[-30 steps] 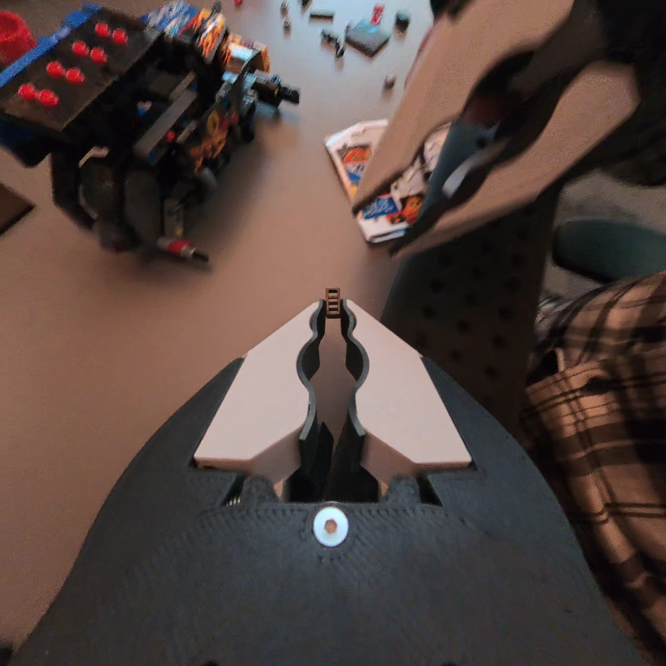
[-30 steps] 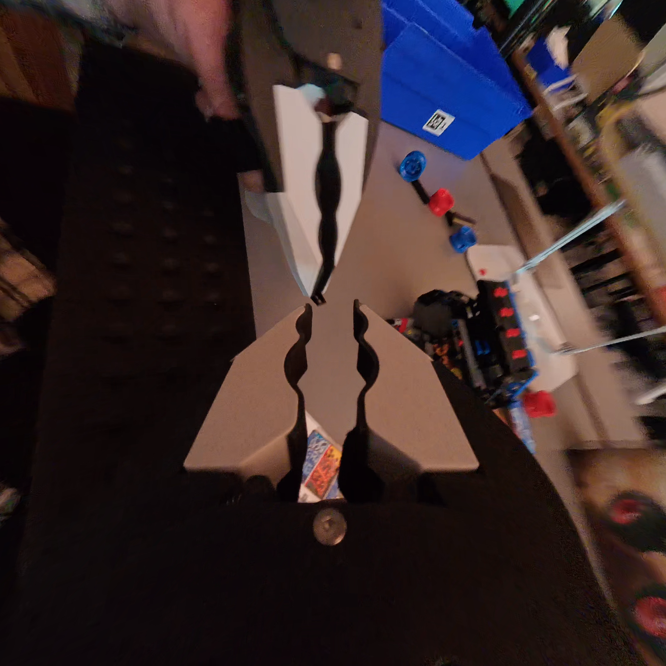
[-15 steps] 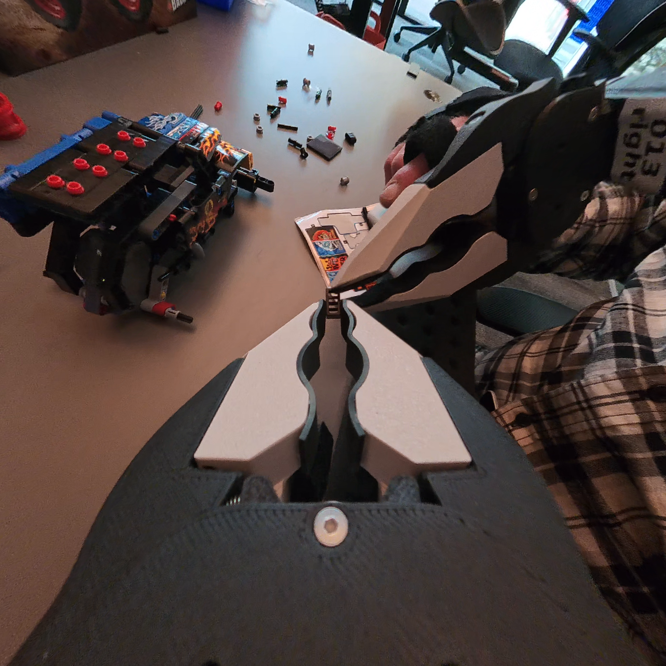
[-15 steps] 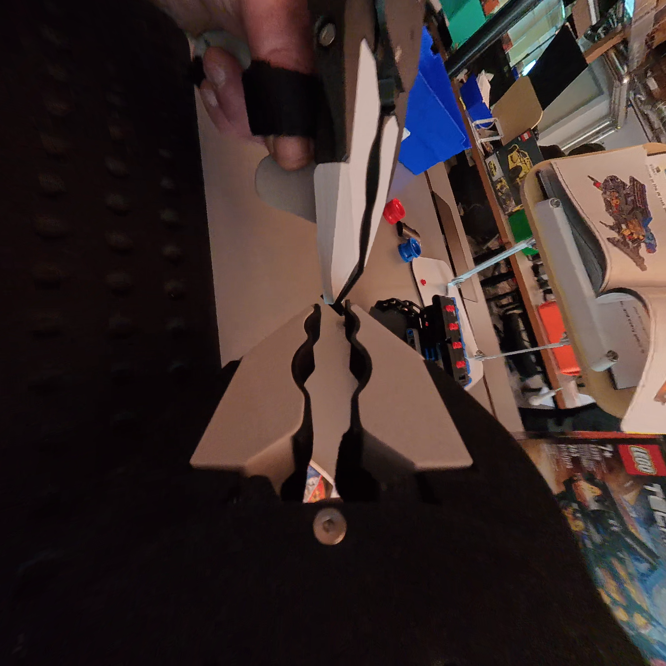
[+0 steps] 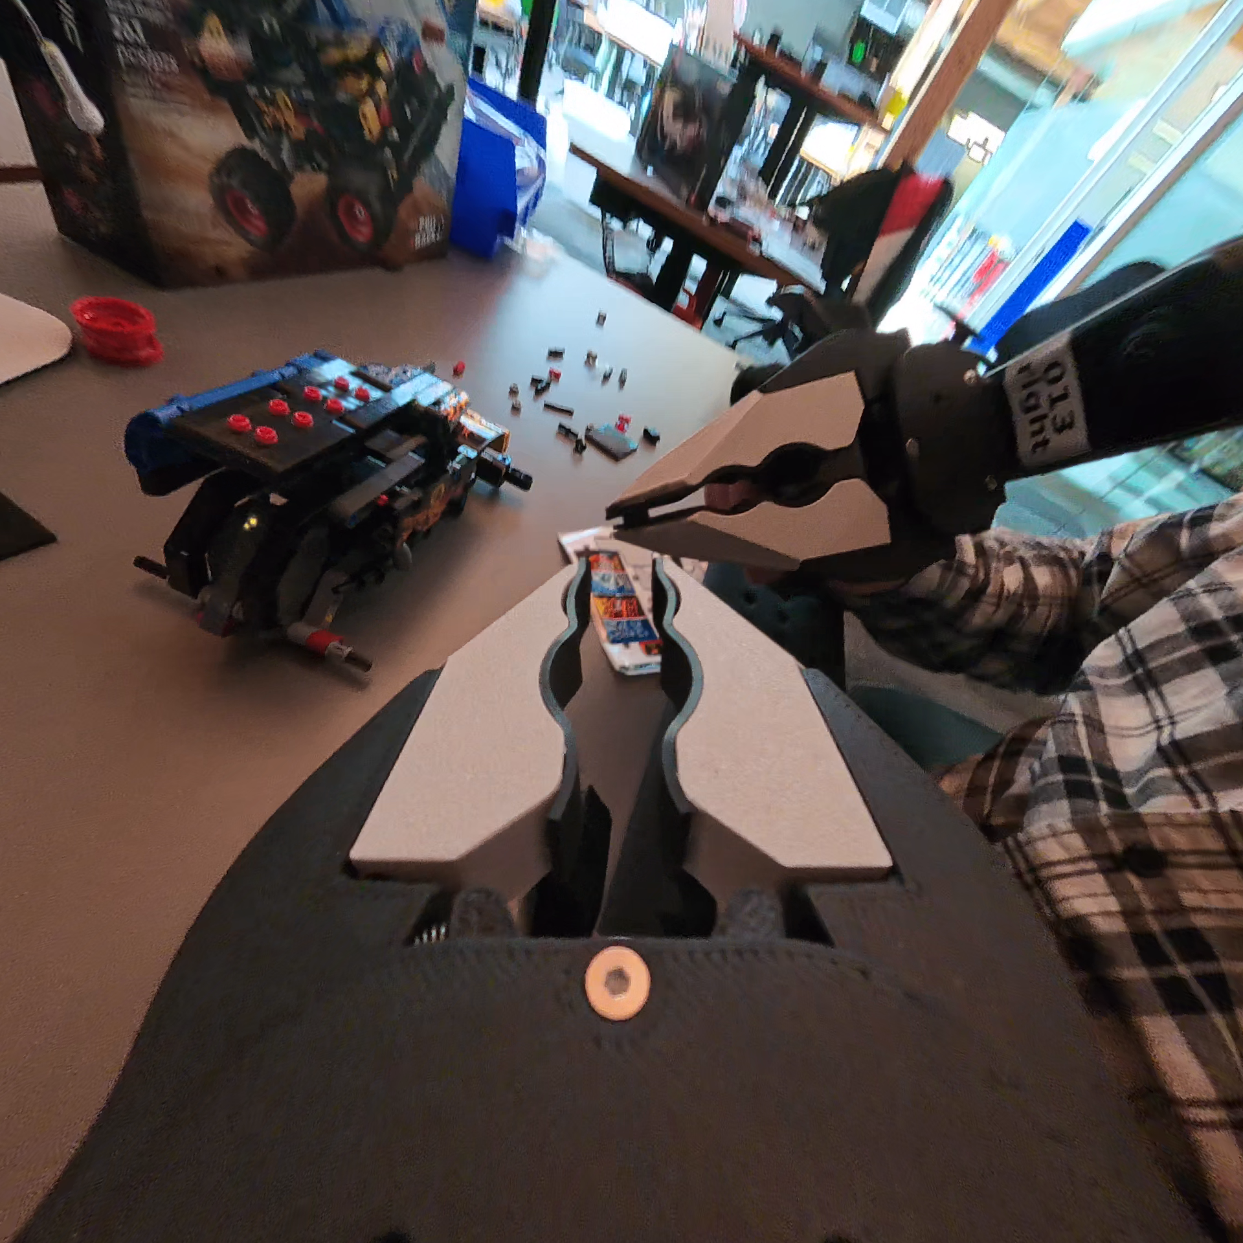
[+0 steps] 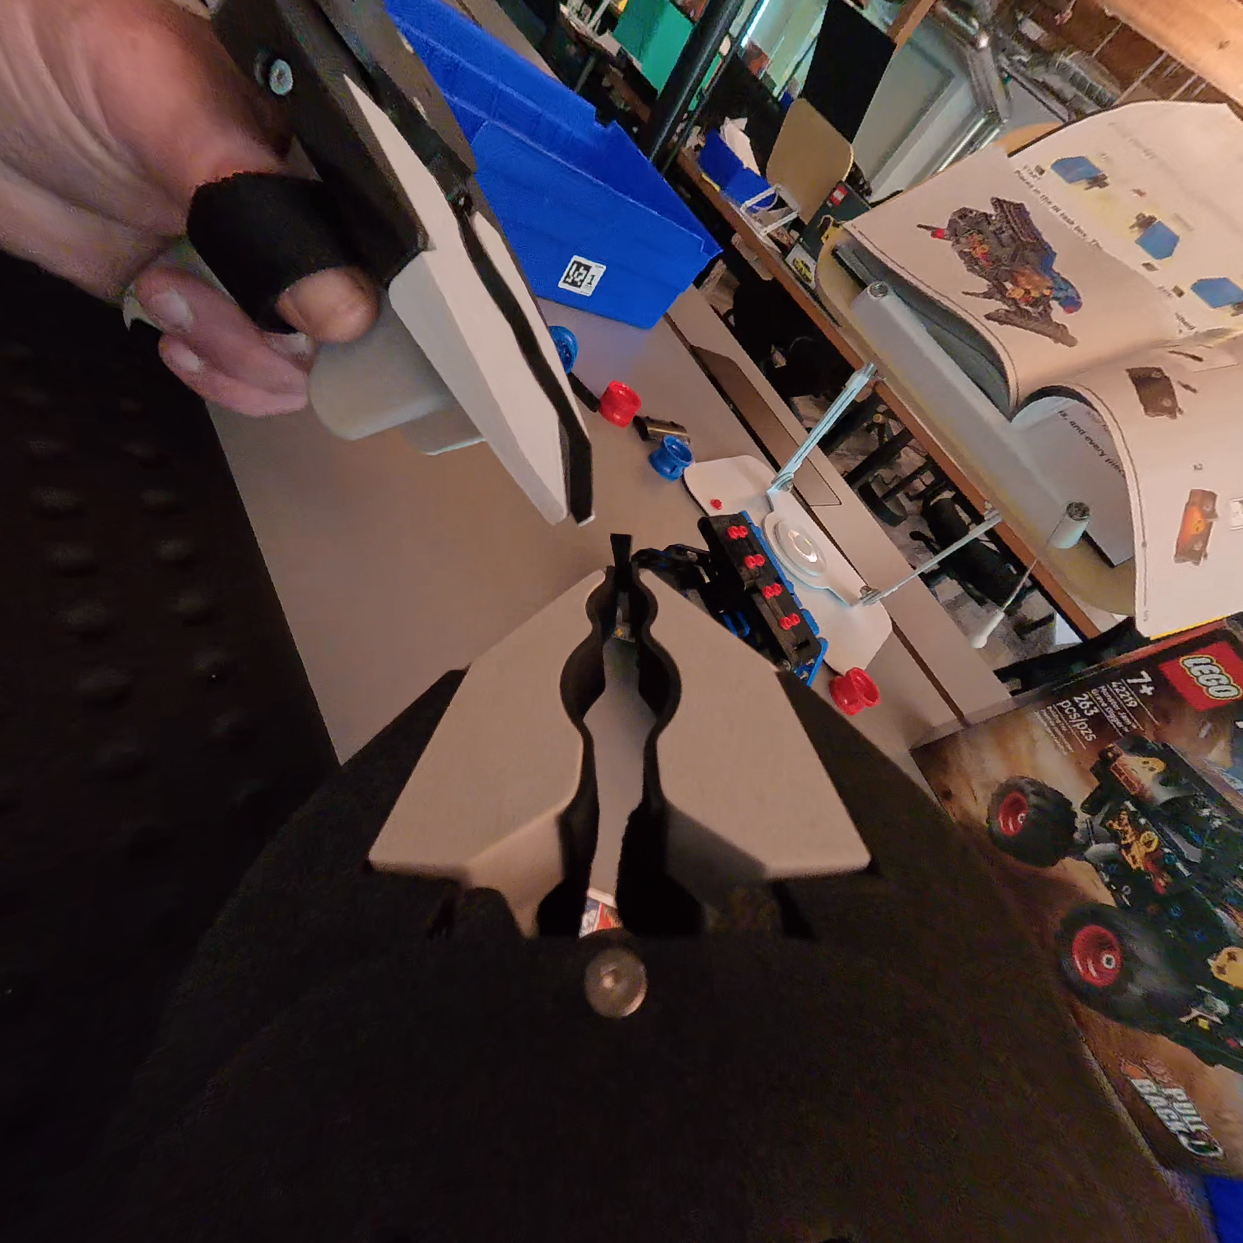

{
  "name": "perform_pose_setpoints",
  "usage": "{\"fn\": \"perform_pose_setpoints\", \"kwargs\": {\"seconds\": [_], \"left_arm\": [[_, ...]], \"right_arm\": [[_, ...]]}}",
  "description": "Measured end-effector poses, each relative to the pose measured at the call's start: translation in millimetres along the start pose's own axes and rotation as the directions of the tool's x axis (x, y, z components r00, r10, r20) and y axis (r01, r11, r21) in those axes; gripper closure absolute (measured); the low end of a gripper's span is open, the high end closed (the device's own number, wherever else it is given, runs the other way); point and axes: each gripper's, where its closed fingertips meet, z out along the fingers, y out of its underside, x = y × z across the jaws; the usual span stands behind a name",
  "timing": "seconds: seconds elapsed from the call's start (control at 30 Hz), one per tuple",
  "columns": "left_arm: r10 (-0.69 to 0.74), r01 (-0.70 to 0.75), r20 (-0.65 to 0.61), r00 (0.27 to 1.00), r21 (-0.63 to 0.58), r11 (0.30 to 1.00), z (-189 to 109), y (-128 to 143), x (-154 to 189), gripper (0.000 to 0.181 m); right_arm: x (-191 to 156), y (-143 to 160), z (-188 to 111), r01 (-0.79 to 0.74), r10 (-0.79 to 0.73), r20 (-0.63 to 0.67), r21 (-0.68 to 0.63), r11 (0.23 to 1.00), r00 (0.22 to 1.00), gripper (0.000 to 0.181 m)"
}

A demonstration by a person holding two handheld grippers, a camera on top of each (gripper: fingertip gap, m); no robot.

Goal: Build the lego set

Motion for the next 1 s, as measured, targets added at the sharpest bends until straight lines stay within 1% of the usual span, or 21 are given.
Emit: {"fn": "perform_pose_setpoints", "kwargs": {"seconds": [0.07, 0.1, 0.2, 0.27, 0.33, 0.4, 0.5, 0.57, 0.63, 0.7, 0.73, 0.8, 0.87, 0.93, 1.0], "left_arm": [[-0.006, 0.004, 0.024, 1.0, 0.068, 0.998, 1.1, -7.3, -0.9, 0.165], [-0.015, 0.012, 0.038, 0.999, 0.079, 0.997, 2.6, -7.4, -2.3, 0.166], [-0.048, 0.05, -0.014, 0.999, 0.107, 0.993, 7.7, -7.2, 5.7, 0.171], [-0.058, 0.061, -0.03, 0.998, 0.128, 0.99, 10.1, -8.4, 8.5, 0.172], [-0.08, 0.087, -0.054, 0.995, 0.151, 0.985, 10.4, -10.7, 10.1, 0.169], [-0.073, 0.079, -0.037, 0.997, 0.188, 0.979, 9.0, -14.0, 8.1, 0.174], [-0.067, 0.069, -0.014, 0.998, 0.219, 0.973, 9.3, -15.8, 7.5, 0.175], [-0.058, 0.056, 0.003, 0.998, 0.223, 0.973, 8.9, -16.0, 6.1, 0.175], [-0.03, 0.022, 0.033, 0.999, 0.2, 0.98, 9.1, -14.0, 2.4, 0.175], [0.015, -0.031, 0.103, 0.995, 0.156, 0.987, 7.4, -13.5, -8.0, 0.175], [0.057, -0.075, 0.145, 0.988, 0.119, 0.99, 6.2, -13.3, -14.5, 0.175], [0.152, -0.158, 0.2, 0.968, 0.011, 0.987, 6.9, -9.5, -26.6, 0.175], [0.218, -0.201, 0.228, 0.949, -0.094, 0.975, 10.2, -3.5, -40.6, 0.175], [0.253, -0.222, 0.234, 0.939, -0.152, 0.963, 14.9, -0.7, -52.2, 0.175], [0.278, -0.233, 0.233, 0.932, -0.203, 0.951, 20.6, 3.6, -63.1, 0.174]], "right_arm": [[-0.8, -2.5, -0.5, -0.007, 0.007, 0.0, 0.018, 1.0, 1.0, 0.181], [-0.2, -4.4, -1.2, -0.014, 0.015, -0.008, 0.031, 0.999, 1.0, 0.181], [0.3, -7.4, -2.3, -0.005, 0.007, -0.034, 0.045, 0.999, 0.999, 0.181], [-2.1, -5.8, -0.5, 0.026, -0.024, -0.044, 0.031, 0.999, 0.999, 0.181], [-0.4, -5.9, -0.1, 0.064, -0.062, -0.078, 0.02, 0.998, 0.995, 0.181], [-0.4, -7.7, -0.2, 0.086, -0.084, -0.095, 0.02, 0.996, 0.992, 0.181], [1.0, -8.3, 0.0, 0.111, -0.108, -0.121, 0.016, 0.994, 0.987, 0.181], [0.6, -7.1, 1.6, 0.104, -0.102, -0.108, 0.014, 0.995, 0.989, 0.181], [-1.3, -4.5, 4.1, 0.082, -0.081, -0.066, 0.009, 0.997, 0.995, 0.175], [2.1, -3.9, 3.1, 0.055, -0.054, -0.038, 0.017, 0.998, 0.998, 0.163], [7.1, -0.4, 2.8, 0.042, -0.042, -0.029, 0.003, 0.999, 0.999, 0.161], [18.6, 11.8, 3.9, 0.003, -0.003, -0.001, -0.046, 0.999, 1.0, 0.16], [30.1, 26.0, 6.2, -0.029, 0.031, 0.025, -0.101, 0.994, 0.999, 0.16], [40.1, 36.7, 7.8, -0.05, 0.058, 0.052, -0.134, 0.99, 0.997, 0.161], [47.8, 42.4, 9.1, -0.081, 0.092, 0.081, -0.137, 0.987, 0.992, 0.161]]}}
